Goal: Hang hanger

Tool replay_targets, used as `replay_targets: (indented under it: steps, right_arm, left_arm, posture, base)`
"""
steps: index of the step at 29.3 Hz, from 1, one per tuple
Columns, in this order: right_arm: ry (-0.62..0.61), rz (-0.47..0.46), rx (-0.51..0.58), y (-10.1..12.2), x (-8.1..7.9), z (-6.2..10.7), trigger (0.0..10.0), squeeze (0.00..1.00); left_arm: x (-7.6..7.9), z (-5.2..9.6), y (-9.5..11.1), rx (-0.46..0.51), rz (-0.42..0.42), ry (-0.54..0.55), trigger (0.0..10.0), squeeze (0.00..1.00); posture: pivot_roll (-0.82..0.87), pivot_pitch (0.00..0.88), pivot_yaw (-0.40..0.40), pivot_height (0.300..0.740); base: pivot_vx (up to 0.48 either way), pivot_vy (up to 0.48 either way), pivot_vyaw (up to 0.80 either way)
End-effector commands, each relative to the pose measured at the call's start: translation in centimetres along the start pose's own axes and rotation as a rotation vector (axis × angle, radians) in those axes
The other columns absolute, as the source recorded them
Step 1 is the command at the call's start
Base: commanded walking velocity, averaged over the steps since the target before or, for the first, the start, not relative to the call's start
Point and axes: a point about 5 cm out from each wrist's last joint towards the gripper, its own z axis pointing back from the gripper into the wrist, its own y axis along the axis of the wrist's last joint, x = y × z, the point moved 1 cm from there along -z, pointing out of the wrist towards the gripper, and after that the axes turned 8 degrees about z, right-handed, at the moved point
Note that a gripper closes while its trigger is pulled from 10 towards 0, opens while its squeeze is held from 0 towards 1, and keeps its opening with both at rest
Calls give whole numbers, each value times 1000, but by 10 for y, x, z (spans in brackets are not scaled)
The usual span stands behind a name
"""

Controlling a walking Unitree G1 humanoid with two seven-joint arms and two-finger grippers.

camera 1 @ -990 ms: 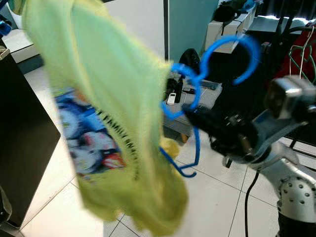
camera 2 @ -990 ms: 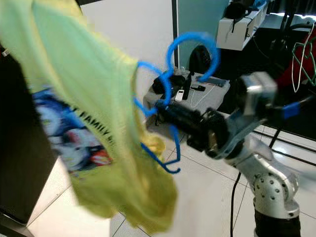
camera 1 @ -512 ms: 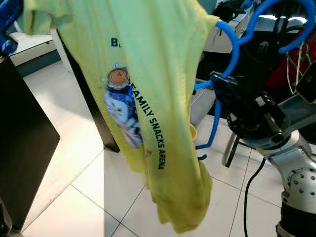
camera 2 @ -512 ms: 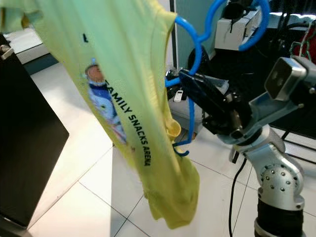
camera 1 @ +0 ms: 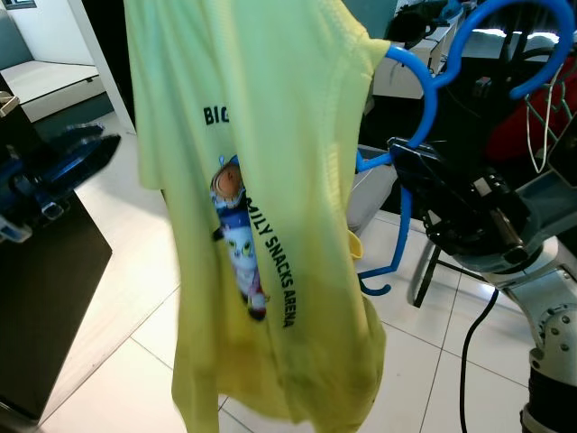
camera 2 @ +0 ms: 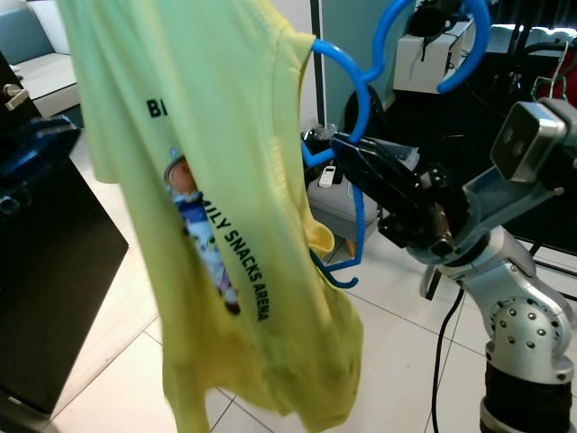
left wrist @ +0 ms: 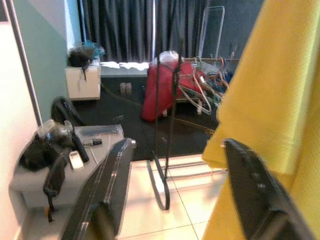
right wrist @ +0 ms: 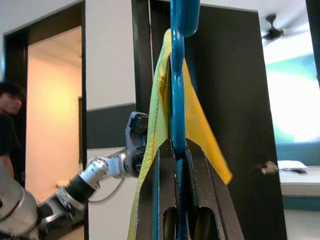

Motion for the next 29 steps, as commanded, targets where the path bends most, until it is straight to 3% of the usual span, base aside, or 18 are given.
replay_targets:
  steps: [1, 2, 3, 5, 7, 8, 9, 10, 11, 13, 14, 15, 17, 25, 26, 27, 29]
  right_arm:
    - [31, -23, -8, -2, -3, -1, 10000, 0]
    - [31, -23, -8, -2, -3, -1, 10000, 0]
    - [36, -36, -57, -6, -3, 4, 10000, 0]
    - [36, -36, -57, -6, -3, 4, 10000, 0]
    - [46, -61, -161, -14, -4, 18, 10000, 0]
    - [46, -61, -161, -14, -4, 18, 10000, 0]
    - [40, -74, -206, -17, -3, 25, 10000, 0]
    - [40, -74, -206, -17, -3, 25, 10000, 0]
    - [36, -87, -237, -20, -3, 31, 10000, 0]
    - [36, -87, -237, -20, -3, 31, 10000, 0]
    - [32, -96, -274, -25, -3, 35, 10000, 0]
    - [32, -96, -274, -25, -3, 35, 10000, 0]
    - [36, -109, -327, -33, -4, 38, 10000, 0]
    - [42, -112, -354, -37, -5, 38, 10000, 0]
    - [66, -115, -414, -45, -9, 38, 10000, 0]
    - [99, -118, -469, -52, -13, 37, 10000, 0]
    - [99, -118, -469, -52, -13, 37, 10000, 0]
  left_arm:
    - [4, 4, 10, -41, -73, -1, 10000, 1000]
    - [4, 4, 10, -41, -73, -1, 10000, 1000]
    - [8, 5, 28, -26, -139, 0, 10000, 1000]
    - [8, 5, 28, -26, -139, 0, 10000, 1000]
    - [22, 1, 62, -4, -266, -40, 10000, 1000]
    - [22, 1, 62, -4, -266, -40, 10000, 1000]
    - [34, -4, 79, -7, -328, -104, 10000, 1000]
    - [34, -4, 79, -7, -328, -104, 10000, 1000]
    - [44, -8, 88, -18, -365, -165, 10000, 1000]
    - [44, -8, 88, -18, -365, -165, 10000, 1000]
    - [51, -14, 92, -41, -374, -231, 10000, 1000]
    - [51, -14, 92, -41, -374, -231, 10000, 1000]
    - [57, -22, 80, -138, -372, -335, 10000, 1000]
    - [59, -25, 69, -200, -359, -389, 10000, 1000]
    - [58, -32, 43, -330, -378, -426, 10000, 0]
    - [58, -39, 18, -429, -388, -459, 10000, 0]
    - [58, -39, 18, -429, -388, -459, 10000, 0]
  posture:
    - [-29, 0, 83, 740]
    - [-29, 0, 83, 740]
    - [-22, 0, 75, 740]
    - [-22, 0, 75, 740]
    - [-17, 0, 69, 740]
    - [-17, 0, 69, 740]
    - [-21, 0, 71, 740]
    - [-21, 0, 71, 740]
    - [-20, 0, 73, 740]
    - [-20, 0, 73, 740]
    - [-18, 0, 76, 740]
    - [-18, 0, 76, 740]
    - [-22, 0, 79, 740]
    - [-23, 0, 80, 740]
    - [-27, 0, 78, 740]
    - [-39, 0, 81, 740]
    - [-39, 0, 81, 740]
  base:
    - [0, 0, 0]
    - [0, 0, 0]
    - [0, 0, 0]
    - [0, 0, 0]
    - [0, 0, 0]
    - [0, 0, 0]
    - [0, 0, 0]
    - [0, 0, 0]
    - [0, 0, 0]
    - [0, 0, 0]
    - [0, 0, 0]
    - [0, 0, 0]
    - [0, 0, 0]
    - [0, 0, 0]
    - [0, 0, 0]
    - [0, 0, 0]
    - [0, 0, 0]
